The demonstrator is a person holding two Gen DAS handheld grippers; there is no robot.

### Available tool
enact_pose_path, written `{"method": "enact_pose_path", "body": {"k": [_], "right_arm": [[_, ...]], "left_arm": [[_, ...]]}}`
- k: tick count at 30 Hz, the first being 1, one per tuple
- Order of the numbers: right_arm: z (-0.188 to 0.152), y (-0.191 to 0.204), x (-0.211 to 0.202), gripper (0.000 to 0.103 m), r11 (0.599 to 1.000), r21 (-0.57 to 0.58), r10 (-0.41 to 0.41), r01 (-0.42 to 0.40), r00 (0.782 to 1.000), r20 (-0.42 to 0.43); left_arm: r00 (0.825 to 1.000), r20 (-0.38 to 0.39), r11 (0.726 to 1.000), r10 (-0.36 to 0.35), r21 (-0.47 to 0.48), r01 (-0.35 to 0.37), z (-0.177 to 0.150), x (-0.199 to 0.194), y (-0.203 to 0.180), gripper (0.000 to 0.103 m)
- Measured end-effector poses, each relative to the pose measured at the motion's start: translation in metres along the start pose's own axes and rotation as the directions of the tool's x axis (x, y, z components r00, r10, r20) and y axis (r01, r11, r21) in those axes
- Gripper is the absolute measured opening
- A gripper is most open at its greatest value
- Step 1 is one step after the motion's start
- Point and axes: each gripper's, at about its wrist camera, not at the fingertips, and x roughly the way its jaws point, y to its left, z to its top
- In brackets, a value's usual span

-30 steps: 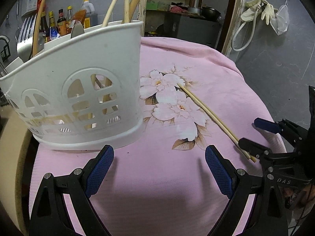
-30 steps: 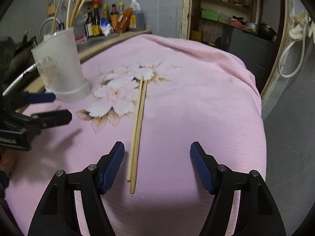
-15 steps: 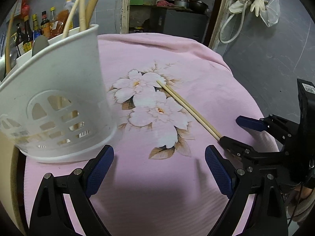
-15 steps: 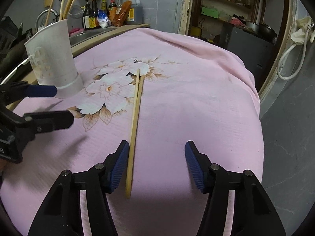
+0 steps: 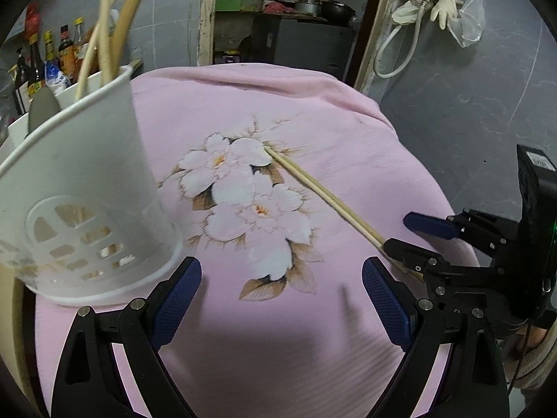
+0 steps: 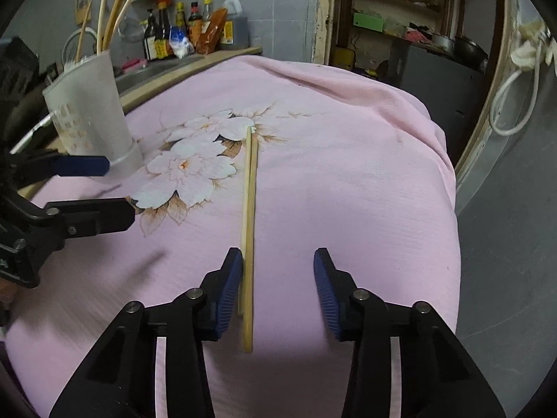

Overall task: Organize utensils
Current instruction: 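Grasp a wooden chopstick with the right tool while the left tool grasps the other chopstick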

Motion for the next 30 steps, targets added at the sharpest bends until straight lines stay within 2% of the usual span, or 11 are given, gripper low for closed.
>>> {"method": "enact_pose_path", "body": {"k": [5,9,13,14,15,16,18,25,30], "right_arm": [[-0.003,-0.007,-0.005,0.026,1.0,0.022,0.011,-0.012,1.0,0.007],[-0.001,-0.004,-0.002,0.026,1.0,0.002,0.012,-0.012,1.0,0.0],[0.001,0.003,0.005,0.024,0.998,-0.055,-0.004,0.003,1.0,-0.018],[0.002,0.003,0.006,0.021,0.998,-0.063,-0.01,0.008,1.0,-0.02],[0.002,0.002,0.006,0.009,0.998,-0.065,-0.022,0.021,1.0,-0.019],[0.001,0.0,0.007,0.004,0.997,-0.063,-0.039,0.037,0.999,-0.017],[0.001,-0.008,0.005,0.0,0.999,-0.036,-0.034,0.034,0.999,-0.01],[-0.006,-0.021,-0.006,0.0,0.999,0.003,-0.052,0.052,0.998,0.032],[-0.014,-0.035,-0.013,0.0,0.998,0.049,-0.043,0.041,0.998,0.046]], "left_arm": [[1.0,-0.009,1.0,-0.018,0.011,0.018,0.009,0.011,-0.006,0.088],[1.0,-0.012,0.999,-0.007,0.032,0.007,0.013,0.018,-0.011,0.086],[0.999,-0.02,1.0,-0.028,0.006,0.028,0.013,0.022,-0.007,0.084],[0.999,-0.024,1.0,-0.03,0.0,0.03,0.013,0.023,-0.007,0.084],[0.999,-0.03,0.999,-0.032,-0.009,0.032,0.013,0.024,-0.006,0.083],[0.999,-0.034,0.999,-0.034,-0.016,0.034,0.013,0.025,-0.004,0.082],[0.998,-0.04,0.999,-0.038,-0.025,0.037,0.014,0.027,-0.004,0.079],[0.997,-0.076,0.999,-0.034,0.0,0.034,0.029,0.045,-0.018,0.064],[0.991,-0.113,0.997,-0.071,-0.052,0.065,0.048,0.065,-0.022,0.051]]}}
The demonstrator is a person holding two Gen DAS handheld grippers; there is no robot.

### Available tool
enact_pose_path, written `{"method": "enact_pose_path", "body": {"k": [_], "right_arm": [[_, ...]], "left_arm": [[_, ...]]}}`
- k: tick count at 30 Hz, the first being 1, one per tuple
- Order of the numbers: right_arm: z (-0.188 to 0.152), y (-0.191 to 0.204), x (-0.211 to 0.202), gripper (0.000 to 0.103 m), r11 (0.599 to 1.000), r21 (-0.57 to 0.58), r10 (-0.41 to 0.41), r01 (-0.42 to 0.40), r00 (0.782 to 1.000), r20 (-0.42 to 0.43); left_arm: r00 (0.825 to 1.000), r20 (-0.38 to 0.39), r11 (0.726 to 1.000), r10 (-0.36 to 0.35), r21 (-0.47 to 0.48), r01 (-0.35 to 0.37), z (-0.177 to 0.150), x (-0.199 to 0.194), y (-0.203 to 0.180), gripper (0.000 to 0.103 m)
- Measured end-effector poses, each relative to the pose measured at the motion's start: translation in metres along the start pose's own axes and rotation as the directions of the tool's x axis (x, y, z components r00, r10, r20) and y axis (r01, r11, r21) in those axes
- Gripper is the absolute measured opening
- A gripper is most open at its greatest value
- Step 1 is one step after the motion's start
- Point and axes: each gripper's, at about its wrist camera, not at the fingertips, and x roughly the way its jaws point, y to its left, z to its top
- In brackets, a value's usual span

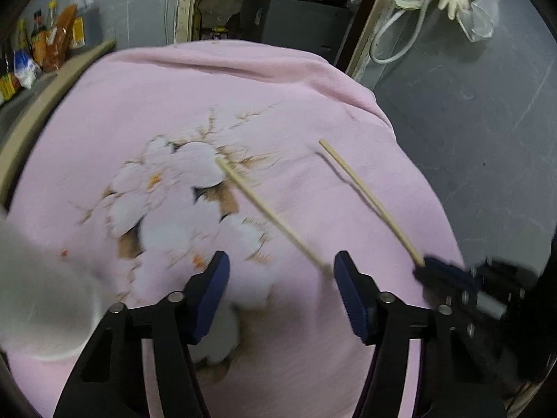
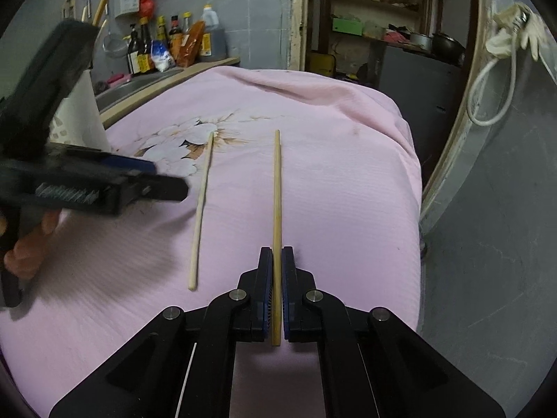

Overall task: Organize utensils
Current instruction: 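Grasp a wooden chopstick with the right tool while the left tool grasps the other chopstick, then lift the chopstick with the left tool while the right tool lifts its chopstick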

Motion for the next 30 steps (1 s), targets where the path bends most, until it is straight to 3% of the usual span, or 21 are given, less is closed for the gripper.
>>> {"method": "enact_pose_path", "body": {"k": [5,7,12,18,25,30], "right_arm": [[-0.003,-0.007,-0.003,0.0,0.999,0.033,0.005,-0.005,1.0,0.008],[-0.003,-0.009,-0.004,0.0,0.999,0.045,0.011,-0.011,1.0,0.01],[-0.004,-0.009,-0.006,0.0,0.997,0.07,0.021,-0.022,1.0,0.014],[-0.011,-0.008,-0.012,0.001,0.995,0.092,0.047,-0.047,0.999,-0.003],[-0.013,-0.001,-0.015,0.007,0.991,0.088,0.104,-0.098,0.992,-0.072],[0.009,0.002,0.0,0.009,0.993,0.046,0.112,-0.108,0.988,-0.105]], "left_arm": [[0.999,-0.034,0.998,0.033,-0.056,-0.035,0.023,0.018,0.002,0.034],[0.997,-0.037,0.995,0.069,-0.069,-0.072,0.027,0.022,0.002,0.021],[0.995,-0.043,0.995,0.094,-0.013,-0.095,0.025,0.023,-0.004,0.004],[0.994,-0.063,0.991,0.085,0.112,-0.078,-0.002,0.008,-0.012,0.002],[0.994,-0.098,0.994,0.055,0.097,-0.045,-0.034,-0.02,-0.002,0.003],[0.99,-0.128,0.993,0.063,0.107,-0.05,-0.025,-0.021,-0.004,0.004]]}}
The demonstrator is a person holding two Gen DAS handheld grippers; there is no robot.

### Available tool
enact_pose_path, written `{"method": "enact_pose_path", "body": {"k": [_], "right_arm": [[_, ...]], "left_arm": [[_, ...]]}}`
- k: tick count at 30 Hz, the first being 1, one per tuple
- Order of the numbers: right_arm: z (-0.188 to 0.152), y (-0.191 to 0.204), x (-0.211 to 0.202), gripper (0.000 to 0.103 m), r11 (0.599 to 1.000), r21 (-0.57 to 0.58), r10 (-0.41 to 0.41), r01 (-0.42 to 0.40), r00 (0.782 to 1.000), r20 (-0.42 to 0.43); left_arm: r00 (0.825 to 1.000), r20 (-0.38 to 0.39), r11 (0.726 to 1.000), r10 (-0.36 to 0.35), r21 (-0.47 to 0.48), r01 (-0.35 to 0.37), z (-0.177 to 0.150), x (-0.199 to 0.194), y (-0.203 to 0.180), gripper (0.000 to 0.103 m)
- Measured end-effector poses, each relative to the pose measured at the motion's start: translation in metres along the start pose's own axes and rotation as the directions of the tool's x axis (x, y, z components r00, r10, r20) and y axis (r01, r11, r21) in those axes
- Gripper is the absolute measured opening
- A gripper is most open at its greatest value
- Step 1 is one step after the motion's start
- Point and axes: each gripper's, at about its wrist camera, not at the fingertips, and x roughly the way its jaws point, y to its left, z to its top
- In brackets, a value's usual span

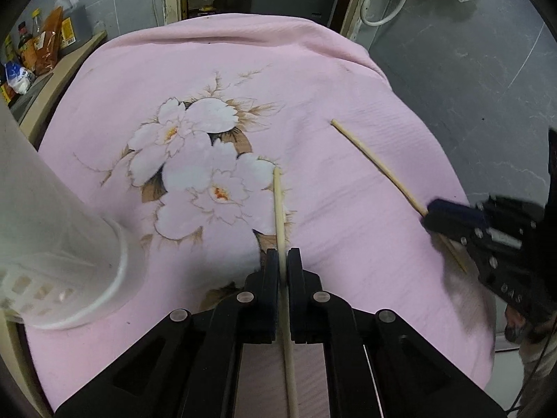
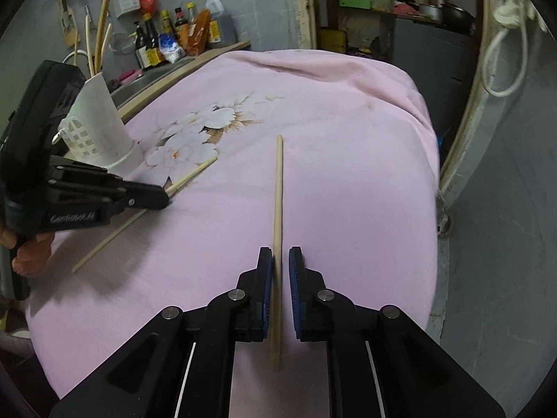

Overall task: Organize utensils
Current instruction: 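Lift the chopstick with the left tool while the right tool lifts its chopstick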

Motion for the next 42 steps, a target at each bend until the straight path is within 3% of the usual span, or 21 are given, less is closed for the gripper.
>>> {"method": "enact_pose_path", "body": {"k": [11,20,27,32,36,38,40,42], "right_arm": [[0.063,0.001,0.048,0.011,0.996,-0.05,0.068,-0.076,0.988,-0.139],[0.074,0.011,0.068,0.011,0.993,-0.071,0.076,-0.092,0.977,-0.2],[0.069,0.006,0.061,0.003,0.997,0.013,0.082,-0.081,0.983,-0.162],[0.054,0.0,0.031,0.003,0.988,0.076,0.135,-0.134,0.991,-0.02],[0.038,0.013,-0.012,0.003,0.993,0.033,0.102,-0.11,0.978,0.184],[0.029,0.025,-0.034,0.003,0.997,0.007,0.072,-0.078,0.947,0.312],[0.022,0.035,-0.05,0.003,0.999,-0.007,0.048,-0.05,0.911,0.41],[0.011,0.051,-0.066,0.003,1.0,-0.018,-0.006,0.018,0.844,0.536]], "left_arm": [[0.997,-0.077,1.0,-0.031,0.0,0.031,0.024,0.01,0.011,0.004],[0.997,-0.067,1.0,-0.029,0.01,0.029,0.024,0.014,0.014,0.004],[1.0,0.007,0.999,0.024,0.036,-0.024,0.015,0.012,0.004,0.003],[0.995,0.1,1.0,-0.002,0.003,0.002,0.005,-0.005,0.003,0.002],[0.966,0.259,0.999,-0.014,-0.036,0.024,-0.005,-0.035,0.0,0.002],[0.934,0.356,0.998,0.009,-0.063,0.015,-0.013,-0.052,0.001,0.002],[0.884,0.466,0.996,0.039,-0.085,0.001,-0.024,-0.071,0.001,0.002],[0.821,0.562,0.994,0.101,-0.099,-0.054,-0.031,-0.087,-0.003,0.002]]}}
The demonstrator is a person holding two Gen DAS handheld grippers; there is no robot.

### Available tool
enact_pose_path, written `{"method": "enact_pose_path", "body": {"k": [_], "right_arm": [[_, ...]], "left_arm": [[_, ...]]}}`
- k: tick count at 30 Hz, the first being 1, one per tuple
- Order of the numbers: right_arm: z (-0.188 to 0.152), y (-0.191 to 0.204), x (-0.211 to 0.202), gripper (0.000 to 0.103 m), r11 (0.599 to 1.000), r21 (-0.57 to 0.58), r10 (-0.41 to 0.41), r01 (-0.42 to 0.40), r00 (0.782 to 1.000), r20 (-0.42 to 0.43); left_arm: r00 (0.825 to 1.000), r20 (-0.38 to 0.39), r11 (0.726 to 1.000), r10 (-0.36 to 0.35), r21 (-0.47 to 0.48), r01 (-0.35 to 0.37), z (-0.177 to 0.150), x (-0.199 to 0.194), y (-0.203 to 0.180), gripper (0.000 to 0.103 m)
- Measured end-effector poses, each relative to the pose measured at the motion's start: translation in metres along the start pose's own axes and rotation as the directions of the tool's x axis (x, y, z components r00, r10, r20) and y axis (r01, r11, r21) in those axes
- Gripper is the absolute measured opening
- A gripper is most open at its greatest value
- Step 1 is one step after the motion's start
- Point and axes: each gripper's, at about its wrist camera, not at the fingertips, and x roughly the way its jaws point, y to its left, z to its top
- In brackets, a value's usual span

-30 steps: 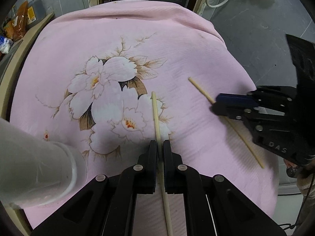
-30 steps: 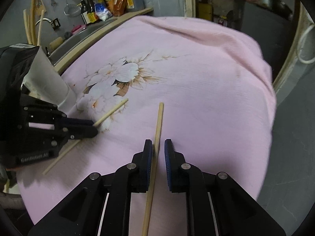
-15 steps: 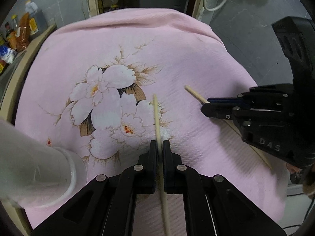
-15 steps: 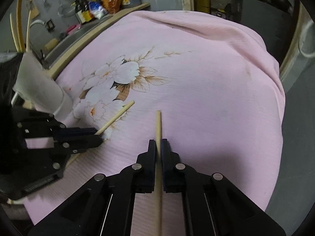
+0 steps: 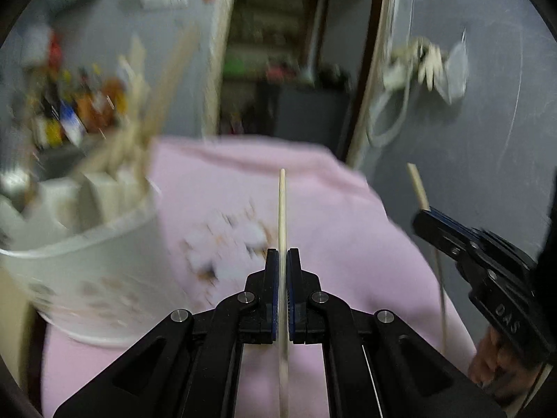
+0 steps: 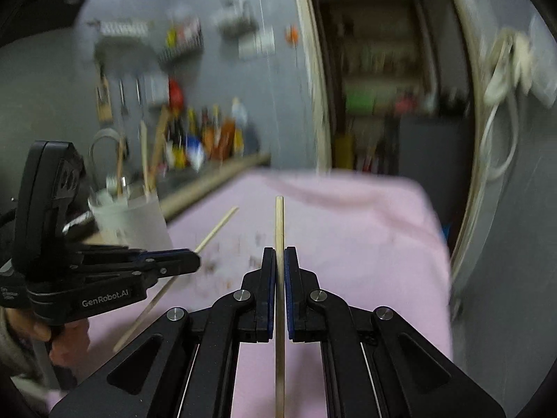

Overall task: Organize utensils
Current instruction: 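Lift the chopstick with the left tool while the right tool lifts its chopstick, then carry the chopstick with the left tool while the right tool carries its chopstick to the caddy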

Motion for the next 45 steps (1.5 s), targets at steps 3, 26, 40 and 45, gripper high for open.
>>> {"method": "enact_pose_path", "body": {"k": [3,26,40,45], "right_arm": [[0.001,0.019,-0.014,0.003,0.993,-0.057,-0.093,0.102,0.985,0.146],[0.069,0.091,-0.003,0.003,0.99,0.084,-0.14,0.112,0.802,0.581],[0.091,0.104,0.035,0.003,0.978,0.119,0.052,-0.173,0.746,0.664],[0.092,0.111,0.051,0.003,0.979,0.1,0.068,-0.178,0.748,0.661]], "left_arm": [[0.989,0.133,0.998,0.058,-0.006,-0.058,0.004,-0.022,0.0,0.002],[0.803,0.513,0.947,0.303,-0.255,-0.195,0.044,-0.132,0.101,0.002],[0.764,0.525,0.874,0.375,-0.474,-0.104,0.046,-0.139,0.199,0.002],[0.737,0.532,0.857,0.416,-0.501,-0.122,0.037,-0.131,0.208,0.002]]}}
